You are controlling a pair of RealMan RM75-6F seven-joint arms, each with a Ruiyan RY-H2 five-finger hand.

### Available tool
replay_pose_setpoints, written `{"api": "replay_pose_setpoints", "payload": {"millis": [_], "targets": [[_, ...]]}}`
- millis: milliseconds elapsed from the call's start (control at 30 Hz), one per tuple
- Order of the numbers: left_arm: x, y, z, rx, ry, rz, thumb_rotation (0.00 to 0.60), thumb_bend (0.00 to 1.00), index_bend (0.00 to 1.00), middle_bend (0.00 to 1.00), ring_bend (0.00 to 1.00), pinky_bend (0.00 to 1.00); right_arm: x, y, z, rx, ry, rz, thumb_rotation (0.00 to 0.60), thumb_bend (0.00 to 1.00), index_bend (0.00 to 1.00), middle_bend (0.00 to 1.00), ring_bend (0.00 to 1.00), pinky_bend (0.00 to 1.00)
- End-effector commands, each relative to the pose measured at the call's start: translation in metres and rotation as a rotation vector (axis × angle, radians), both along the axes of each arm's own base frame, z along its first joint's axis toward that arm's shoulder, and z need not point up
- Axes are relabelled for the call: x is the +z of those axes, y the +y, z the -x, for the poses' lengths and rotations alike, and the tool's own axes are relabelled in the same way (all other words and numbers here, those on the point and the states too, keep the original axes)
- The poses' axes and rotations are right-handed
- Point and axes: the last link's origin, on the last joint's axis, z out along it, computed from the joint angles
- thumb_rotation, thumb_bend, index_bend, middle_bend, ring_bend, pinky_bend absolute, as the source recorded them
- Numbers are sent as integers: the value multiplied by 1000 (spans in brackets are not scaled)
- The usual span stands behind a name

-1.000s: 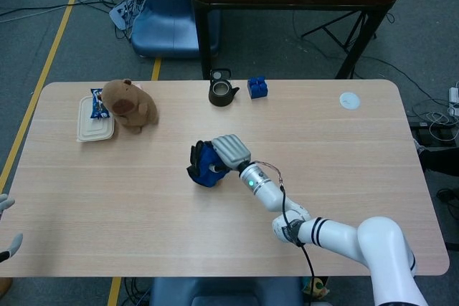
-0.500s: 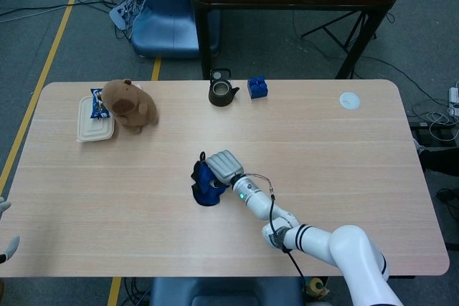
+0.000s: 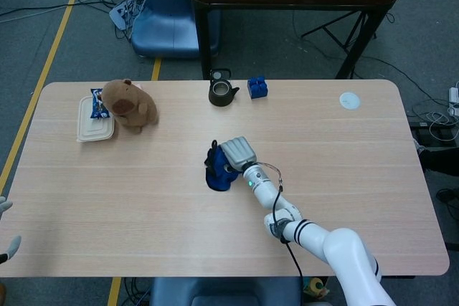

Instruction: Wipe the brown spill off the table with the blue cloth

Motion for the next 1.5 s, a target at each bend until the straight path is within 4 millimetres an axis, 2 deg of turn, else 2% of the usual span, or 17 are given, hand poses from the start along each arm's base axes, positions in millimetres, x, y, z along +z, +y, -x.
{"api": "replay_pose_setpoints", "payload": {"millis": [33,200,567,733,1000,1133,1233,1367,1500], "targets": [[0,0,0,2,0,0,600,269,219,158,103,69,3,-6,4,-23,6,19,600,619,656,581,509,719],[0,0,0,1,1,0,600,269,219,157,103,69,-1,0,3,-8,4,-14,600,617,656,581,509,718],[-1,0,-2,-7,-1,3,600,270,219,158,103,69,6,47,-11,149,-63,-153,600,609,656,594,509,718],[-1,-1,-2,-5,-4,3,600,269,219,158,103,69,19,55,2,171,-36,-160,600,609,656,599,509,719],[-3,1,-4,-17,-4,10,600,269,219,157,103,69,36,32,41,65,36,-91,600,609,659,603,512,718],[-3,1,-5,-18,-3,11,600,269,219,157,103,69,41,21,51,35,60,-53,600,609,659,603,512,718],[-3,1,-5,-16,-2,13,600,269,219,157,103,69,49,3,64,-21,83,13,600,609,659,603,512,718],[-3,1,-5,-15,-2,12,600,269,219,158,103,69,53,-10,70,-63,102,61,600,609,659,604,513,719],[-3,0,-5,-15,-1,13,600,270,219,157,103,69,46,-11,63,-81,71,59,600,609,659,603,512,719]]}}
